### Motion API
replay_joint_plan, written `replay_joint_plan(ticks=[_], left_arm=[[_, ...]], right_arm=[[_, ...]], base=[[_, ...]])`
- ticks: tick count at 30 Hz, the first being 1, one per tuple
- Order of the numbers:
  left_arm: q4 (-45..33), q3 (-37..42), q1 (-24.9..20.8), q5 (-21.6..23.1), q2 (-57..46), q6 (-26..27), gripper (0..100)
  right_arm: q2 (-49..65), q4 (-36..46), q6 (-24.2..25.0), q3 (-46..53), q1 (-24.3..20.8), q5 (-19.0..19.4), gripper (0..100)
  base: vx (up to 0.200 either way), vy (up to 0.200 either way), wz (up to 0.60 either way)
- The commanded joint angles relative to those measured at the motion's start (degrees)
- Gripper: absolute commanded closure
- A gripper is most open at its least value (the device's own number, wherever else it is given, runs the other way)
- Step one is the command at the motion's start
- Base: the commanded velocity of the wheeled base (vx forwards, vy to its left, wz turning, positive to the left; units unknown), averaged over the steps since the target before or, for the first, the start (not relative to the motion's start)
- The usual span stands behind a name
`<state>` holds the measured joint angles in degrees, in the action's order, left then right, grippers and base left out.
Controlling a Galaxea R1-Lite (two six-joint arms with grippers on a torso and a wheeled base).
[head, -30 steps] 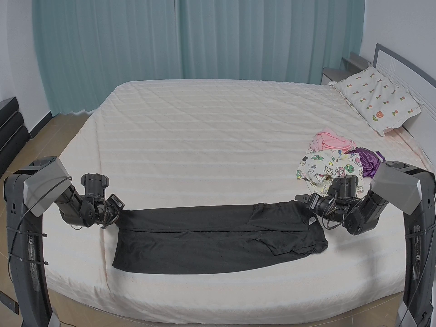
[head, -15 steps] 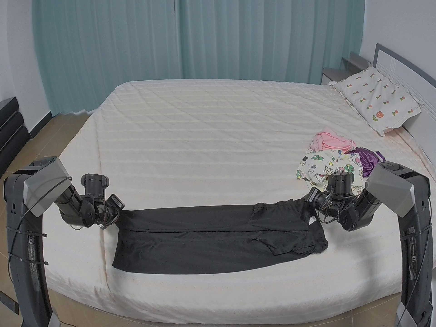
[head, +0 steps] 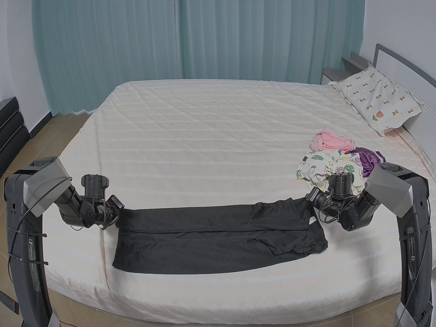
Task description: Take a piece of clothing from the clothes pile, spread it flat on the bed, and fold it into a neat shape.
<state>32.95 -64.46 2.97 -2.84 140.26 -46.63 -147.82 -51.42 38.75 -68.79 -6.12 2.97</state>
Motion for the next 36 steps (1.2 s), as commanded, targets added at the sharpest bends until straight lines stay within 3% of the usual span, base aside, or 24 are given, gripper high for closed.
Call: replay_joint_plan(ticks=[1, 10, 16, 24, 31, 36], left_arm=[[0.01, 0.13, 0.01, 0.03, -0.17, -0.04, 0], [0.10, 1.71, 0.80, 0.56, -3.60, -0.48, 0], [-0.17, 5.84, 1.51, 4.33, -10.63, -3.03, 0], [0.71, 19.29, 0.54, 6.18, -13.79, -1.54, 0], [8.71, 30.45, -2.71, 7.67, -13.70, -1.36, 0], [11.35, 31.59, -3.94, 7.23, -13.26, -1.27, 0]], right_arm=[[-0.01, -0.08, 0.01, 0.50, -0.03, 0.10, 0], [4.21, -5.36, 3.70, 7.36, 0.76, 0.54, 0], [10.27, -6.24, 4.05, 14.83, 0.14, 0.54, 0], [15.20, -8.70, 5.02, 31.17, -0.56, 0.63, 0], [13.70, -14.94, 7.65, 35.39, -0.74, 1.07, 0], [13.44, -15.20, 8.00, 35.39, -0.74, 2.47, 0]], base=[[0.000, 0.000, 0.00], [0.000, 0.000, 0.00], [0.000, 0.000, 0.00], [0.000, 0.000, 0.00], [-0.086, 0.000, 0.00], [0.000, 0.000, 0.00]])
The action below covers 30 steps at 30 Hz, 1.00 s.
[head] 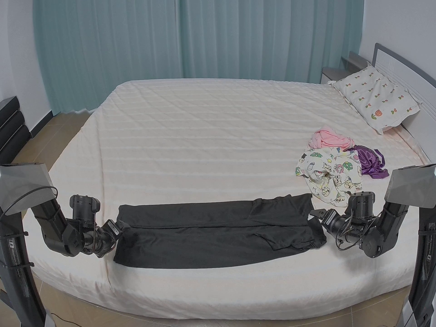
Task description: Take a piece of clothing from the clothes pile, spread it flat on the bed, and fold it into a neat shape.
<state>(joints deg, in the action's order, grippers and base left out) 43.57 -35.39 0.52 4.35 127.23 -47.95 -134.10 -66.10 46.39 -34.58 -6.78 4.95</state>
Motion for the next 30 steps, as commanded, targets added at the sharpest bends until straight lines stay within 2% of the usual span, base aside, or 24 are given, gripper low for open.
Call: replay_joint_plan(ticks=[1, 6, 10, 17, 21, 22, 24, 30], left_arm=[[0.99, 2.52, -1.84, 0.04, -0.23, 0.05, 0], [0.90, 2.87, -2.46, -1.10, -0.23, 0.40, 0], [0.99, 3.75, -2.37, -2.68, -0.14, 3.03, 0], [1.08, 2.78, -3.16, -2.95, 0.65, 3.91, 0], [1.08, 2.43, -4.39, -3.39, 2.58, 6.37, 0], [1.08, 2.43, -4.39, -3.39, 2.58, 6.37, 100], [1.08, 1.64, -4.83, -7.25, 3.64, 7.34, 100], [0.55, 2.25, -4.57, -8.57, 3.72, 7.43, 100]], right_arm=[[-0.29, -0.52, 0.37, 1.19, -0.08, 0.50, 0], [-0.64, -0.61, 0.46, 1.19, -0.08, 0.50, 0], [-0.64, -0.61, 0.46, 1.27, 0.01, 0.50, 0], [-0.64, -0.61, 0.46, 1.19, -0.08, 0.50, 0], [-0.64, -0.61, 0.46, 1.19, -0.08, 0.50, 0], [-0.64, -0.61, 0.46, 1.19, -0.08, 0.50, 0], [-0.55, -0.61, 0.46, 1.19, -0.08, 0.50, 0], [-0.73, -1.58, 0.46, 1.27, 0.19, 0.59, 0]], base=[[0.000, 0.000, 0.00], [0.000, 0.000, 0.00], [0.000, 0.000, 0.00], [0.000, 0.000, 0.00], [0.000, 0.000, 0.00], [0.000, 0.000, 0.00], [0.000, 0.000, 0.00], [0.000, 0.000, 0.00]])
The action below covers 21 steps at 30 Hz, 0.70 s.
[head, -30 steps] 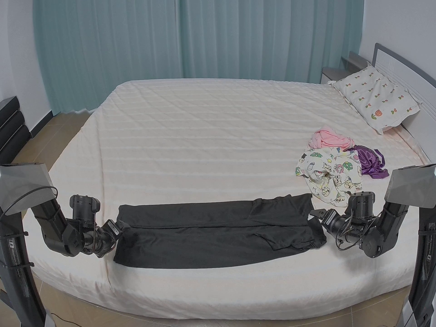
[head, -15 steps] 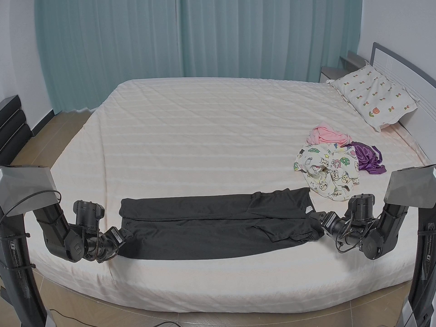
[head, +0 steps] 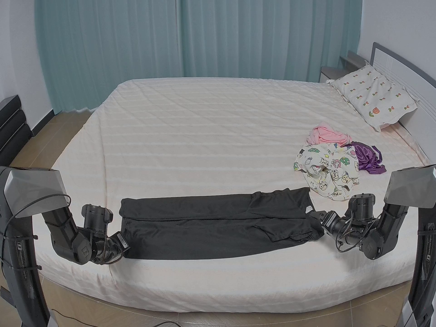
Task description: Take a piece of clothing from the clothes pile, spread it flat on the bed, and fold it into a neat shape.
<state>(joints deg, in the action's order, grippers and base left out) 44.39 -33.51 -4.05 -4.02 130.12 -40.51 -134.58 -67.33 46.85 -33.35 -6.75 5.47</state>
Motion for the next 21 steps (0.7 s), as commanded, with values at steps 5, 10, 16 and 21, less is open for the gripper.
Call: replay_joint_plan(ticks=[5, 10, 16, 21], left_arm=[[-0.35, 2.05, 0.00, -2.48, 0.40, 0.52, 100], [-0.35, 2.75, 0.80, -4.94, 0.22, 3.33, 100], [-0.44, 3.19, 0.80, -4.94, -0.04, 3.42, 100], [-0.44, 3.54, 0.80, -4.94, -0.31, 3.51, 0]], right_arm=[[-0.15, -0.35, 0.00, 0.31, 0.25, 0.06, 0], [-0.06, -0.44, -0.09, 0.57, 0.25, 0.77, 0], [-0.06, -0.44, -0.09, 0.57, 0.34, 0.77, 0], [-0.06, -0.44, -0.09, 0.57, 0.34, 0.77, 0]], base=[[0.000, 0.000, 0.00], [0.000, 0.000, 0.00], [0.000, 0.000, 0.00], [0.000, 0.000, 0.00]])
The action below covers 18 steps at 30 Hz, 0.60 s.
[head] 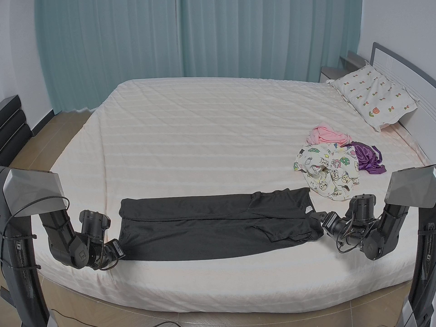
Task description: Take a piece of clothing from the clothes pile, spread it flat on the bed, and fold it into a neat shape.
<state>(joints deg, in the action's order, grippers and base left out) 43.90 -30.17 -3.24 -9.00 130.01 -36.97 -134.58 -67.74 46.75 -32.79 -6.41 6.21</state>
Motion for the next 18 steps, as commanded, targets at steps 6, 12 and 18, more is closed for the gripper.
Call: replay_joint_plan(ticks=[6, 12, 18], left_arm=[[0.05, -0.06, 0.87, 0.73, -3.63, -0.29, 0], [-4.00, -4.81, 3.86, 9.44, -10.57, -0.64, 0], [-11.29, -15.27, 4.91, 13.22, -8.64, -0.64, 0]], right_arm=[[0.02, -0.02, 0.01, 0.01, 0.08, 0.04, 0], [0.02, -0.02, 0.01, 0.01, 0.00, 0.04, 0], [-0.06, -0.02, 0.01, 0.10, -0.18, 0.04, 0]], base=[[0.000, 0.000, 0.00], [0.000, 0.000, 0.00], [0.000, 0.000, 0.00]])
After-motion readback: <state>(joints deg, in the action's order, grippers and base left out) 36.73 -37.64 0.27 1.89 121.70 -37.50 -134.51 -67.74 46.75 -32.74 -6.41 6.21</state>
